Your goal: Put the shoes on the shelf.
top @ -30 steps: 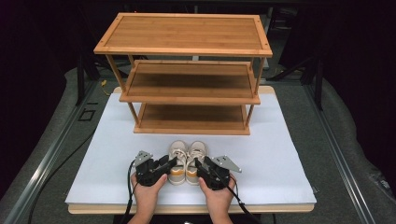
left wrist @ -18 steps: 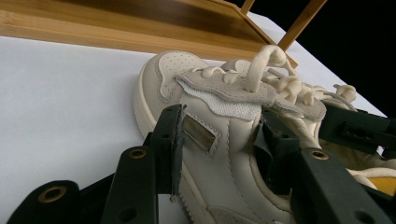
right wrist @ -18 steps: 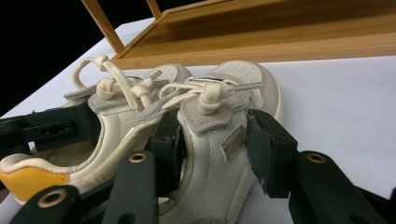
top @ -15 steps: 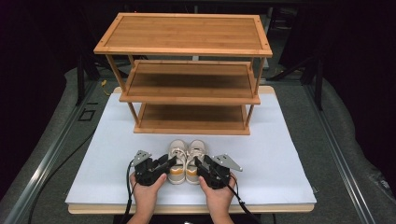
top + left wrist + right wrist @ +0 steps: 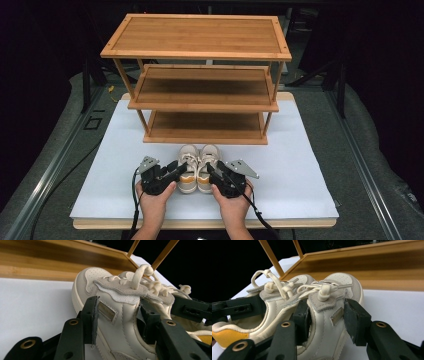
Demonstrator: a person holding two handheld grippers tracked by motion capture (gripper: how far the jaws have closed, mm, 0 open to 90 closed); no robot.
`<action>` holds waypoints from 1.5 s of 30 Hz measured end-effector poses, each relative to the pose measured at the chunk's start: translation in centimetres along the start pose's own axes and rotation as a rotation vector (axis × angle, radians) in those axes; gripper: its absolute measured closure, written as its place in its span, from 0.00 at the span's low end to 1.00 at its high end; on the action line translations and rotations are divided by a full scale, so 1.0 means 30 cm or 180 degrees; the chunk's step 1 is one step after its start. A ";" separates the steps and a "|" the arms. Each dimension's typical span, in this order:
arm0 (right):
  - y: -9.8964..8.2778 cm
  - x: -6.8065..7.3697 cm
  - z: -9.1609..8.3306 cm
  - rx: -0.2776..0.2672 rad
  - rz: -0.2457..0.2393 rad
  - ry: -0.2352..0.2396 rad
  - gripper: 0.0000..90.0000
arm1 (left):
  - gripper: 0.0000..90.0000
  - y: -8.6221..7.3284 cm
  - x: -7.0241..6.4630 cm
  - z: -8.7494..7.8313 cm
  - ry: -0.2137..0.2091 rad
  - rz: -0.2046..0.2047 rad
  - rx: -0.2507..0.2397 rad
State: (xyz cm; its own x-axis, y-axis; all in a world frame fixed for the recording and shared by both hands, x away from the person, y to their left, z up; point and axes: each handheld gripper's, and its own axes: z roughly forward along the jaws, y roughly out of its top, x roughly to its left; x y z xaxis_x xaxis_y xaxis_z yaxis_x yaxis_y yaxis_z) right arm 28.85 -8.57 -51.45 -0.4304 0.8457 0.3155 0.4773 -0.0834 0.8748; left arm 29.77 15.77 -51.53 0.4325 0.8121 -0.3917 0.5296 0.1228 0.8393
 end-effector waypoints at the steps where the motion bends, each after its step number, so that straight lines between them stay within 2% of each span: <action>1: 0.007 0.016 0.002 -0.0029 -0.0017 -0.0382 0.64 | 0.63 0.008 -0.002 -0.003 -0.0006 -0.0011 -0.0006; 3: 0.023 0.020 -0.002 -0.0040 -0.0019 -0.0310 0.64 | 0.63 0.021 -0.003 -0.007 -0.0022 -0.0037 -0.0013; 4: 0.031 0.016 -0.006 -0.0033 -0.0017 -0.0130 0.64 | 0.63 0.026 -0.003 -0.009 -0.0031 -0.0049 -0.0023; 5: 0.036 0.022 -0.005 -0.0059 -0.0013 -0.0256 0.64 | 0.63 0.033 -0.004 -0.011 -0.0036 -0.0049 -0.0027; 6: 0.036 0.022 -0.005 -0.0059 -0.0013 -0.0256 0.64 | 0.63 0.033 -0.004 -0.011 -0.0036 -0.0049 -0.0027; 7: 0.043 0.027 -0.007 -0.0058 -0.0025 -0.0355 0.64 | 0.63 0.043 -0.007 -0.015 -0.0035 -0.0032 -0.0036; 8: 0.051 0.027 -0.008 -0.0087 -0.0021 -0.0246 0.64 | 0.63 0.051 -0.011 -0.018 -0.0027 -0.0021 -0.0044; 15: 0.113 0.049 -0.024 -0.0135 -0.0009 -0.0236 0.64 | 0.63 0.115 -0.037 -0.037 0.0007 0.0052 -0.0078; 21: 0.177 0.067 -0.046 -0.0191 -0.0025 -0.0238 0.64 | 0.63 0.185 -0.067 -0.064 -0.0004 0.0076 -0.0153; 30: 0.256 0.101 -0.067 -0.0237 -0.0066 -0.0209 0.64 | 0.63 0.258 -0.088 -0.101 -0.0016 0.0090 -0.0241; 37: 0.302 0.124 -0.084 -0.0260 -0.0116 -0.0196 0.64 | 0.63 0.293 -0.098 -0.124 -0.0022 0.0097 -0.0279; 45: 0.331 0.132 -0.102 -0.0272 -0.0094 -0.0177 0.64 | 0.63 0.325 -0.117 -0.139 -0.0039 0.0109 -0.0289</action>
State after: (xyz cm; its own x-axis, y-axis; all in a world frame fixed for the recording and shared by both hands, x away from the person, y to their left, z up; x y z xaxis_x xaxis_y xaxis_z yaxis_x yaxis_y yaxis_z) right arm 29.55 -7.68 -40.38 -0.3989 0.8762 0.2703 0.3969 -0.1007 0.9123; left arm 30.39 16.50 -40.39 0.4585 0.8097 -0.3664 0.4463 0.1467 0.8828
